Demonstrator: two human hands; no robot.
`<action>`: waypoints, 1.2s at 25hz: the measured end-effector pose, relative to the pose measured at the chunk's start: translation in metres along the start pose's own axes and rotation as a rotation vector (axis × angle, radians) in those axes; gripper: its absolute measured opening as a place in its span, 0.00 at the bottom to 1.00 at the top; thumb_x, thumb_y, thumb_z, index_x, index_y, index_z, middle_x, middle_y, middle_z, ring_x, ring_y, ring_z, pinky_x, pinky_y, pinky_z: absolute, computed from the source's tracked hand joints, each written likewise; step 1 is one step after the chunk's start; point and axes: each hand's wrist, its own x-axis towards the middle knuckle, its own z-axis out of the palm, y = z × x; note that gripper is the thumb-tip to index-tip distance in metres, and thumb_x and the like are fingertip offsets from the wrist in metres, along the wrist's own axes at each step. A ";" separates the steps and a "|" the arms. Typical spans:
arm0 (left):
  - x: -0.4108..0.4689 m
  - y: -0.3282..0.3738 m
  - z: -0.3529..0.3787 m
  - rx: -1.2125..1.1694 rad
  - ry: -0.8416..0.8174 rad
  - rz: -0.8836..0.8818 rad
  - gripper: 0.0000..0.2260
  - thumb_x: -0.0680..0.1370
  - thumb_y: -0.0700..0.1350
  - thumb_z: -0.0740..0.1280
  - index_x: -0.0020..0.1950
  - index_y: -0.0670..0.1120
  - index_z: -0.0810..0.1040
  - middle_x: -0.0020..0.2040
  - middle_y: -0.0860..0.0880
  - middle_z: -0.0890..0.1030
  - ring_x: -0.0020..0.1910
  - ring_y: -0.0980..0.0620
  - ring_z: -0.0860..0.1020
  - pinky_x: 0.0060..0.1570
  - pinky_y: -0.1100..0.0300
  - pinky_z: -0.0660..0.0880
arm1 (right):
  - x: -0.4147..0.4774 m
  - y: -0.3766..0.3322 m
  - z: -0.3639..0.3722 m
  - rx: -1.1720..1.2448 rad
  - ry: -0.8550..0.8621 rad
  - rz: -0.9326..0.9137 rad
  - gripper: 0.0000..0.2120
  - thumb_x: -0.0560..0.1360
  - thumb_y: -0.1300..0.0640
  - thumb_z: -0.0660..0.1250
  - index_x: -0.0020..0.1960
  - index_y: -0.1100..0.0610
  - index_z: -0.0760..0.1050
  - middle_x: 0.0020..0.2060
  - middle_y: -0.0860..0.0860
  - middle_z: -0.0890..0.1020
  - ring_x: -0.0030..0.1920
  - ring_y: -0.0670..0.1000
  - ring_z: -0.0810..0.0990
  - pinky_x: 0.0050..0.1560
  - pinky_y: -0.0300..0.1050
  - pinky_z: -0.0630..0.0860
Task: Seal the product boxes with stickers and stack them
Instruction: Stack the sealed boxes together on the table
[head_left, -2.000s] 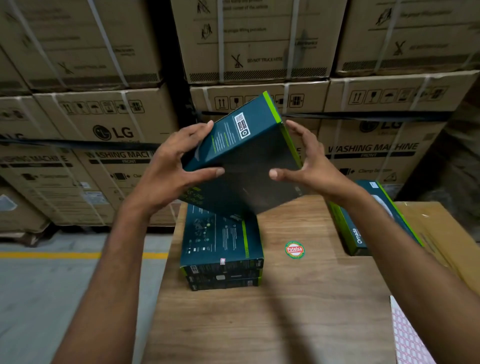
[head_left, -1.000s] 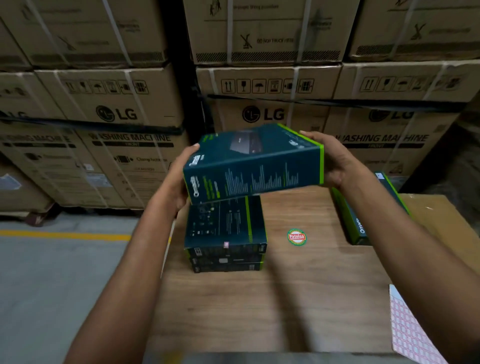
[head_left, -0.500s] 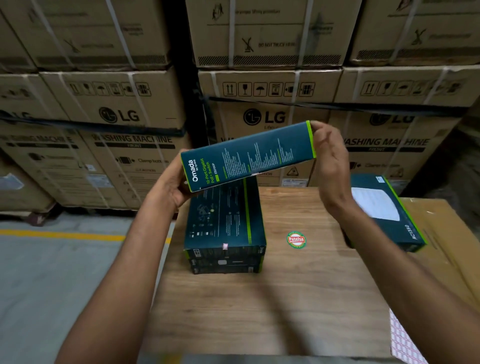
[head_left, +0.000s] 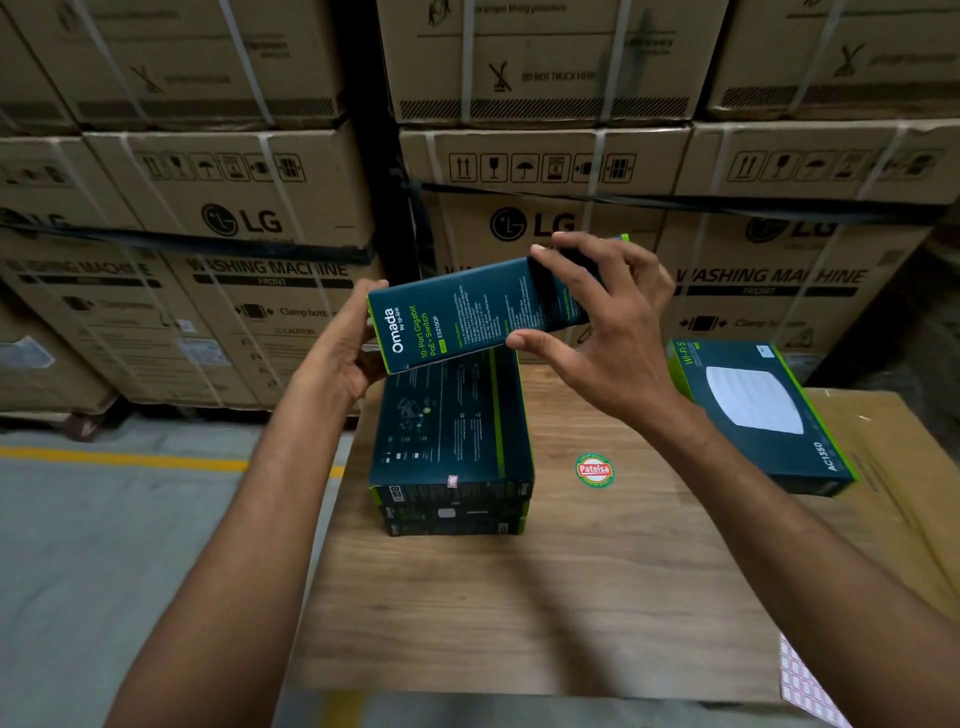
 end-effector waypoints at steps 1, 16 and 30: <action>0.000 0.001 -0.001 0.003 -0.002 -0.002 0.09 0.76 0.55 0.71 0.45 0.50 0.80 0.41 0.49 0.84 0.39 0.48 0.84 0.53 0.48 0.83 | 0.000 -0.001 0.000 0.008 0.006 0.011 0.37 0.72 0.27 0.70 0.75 0.45 0.73 0.73 0.46 0.72 0.73 0.54 0.65 0.70 0.64 0.63; 0.000 0.001 0.007 0.005 0.059 -0.012 0.11 0.79 0.53 0.73 0.51 0.47 0.79 0.39 0.49 0.84 0.29 0.51 0.85 0.28 0.60 0.81 | 0.001 0.011 -0.014 0.185 -0.190 0.197 0.34 0.68 0.26 0.72 0.70 0.37 0.76 0.65 0.40 0.70 0.67 0.46 0.59 0.68 0.61 0.64; 0.019 -0.018 0.076 0.082 -0.144 -0.025 0.18 0.81 0.54 0.70 0.66 0.45 0.82 0.59 0.43 0.86 0.50 0.45 0.87 0.43 0.50 0.85 | 0.006 0.078 -0.052 0.684 -0.153 0.936 0.27 0.73 0.27 0.69 0.64 0.44 0.78 0.61 0.47 0.83 0.64 0.50 0.80 0.64 0.52 0.78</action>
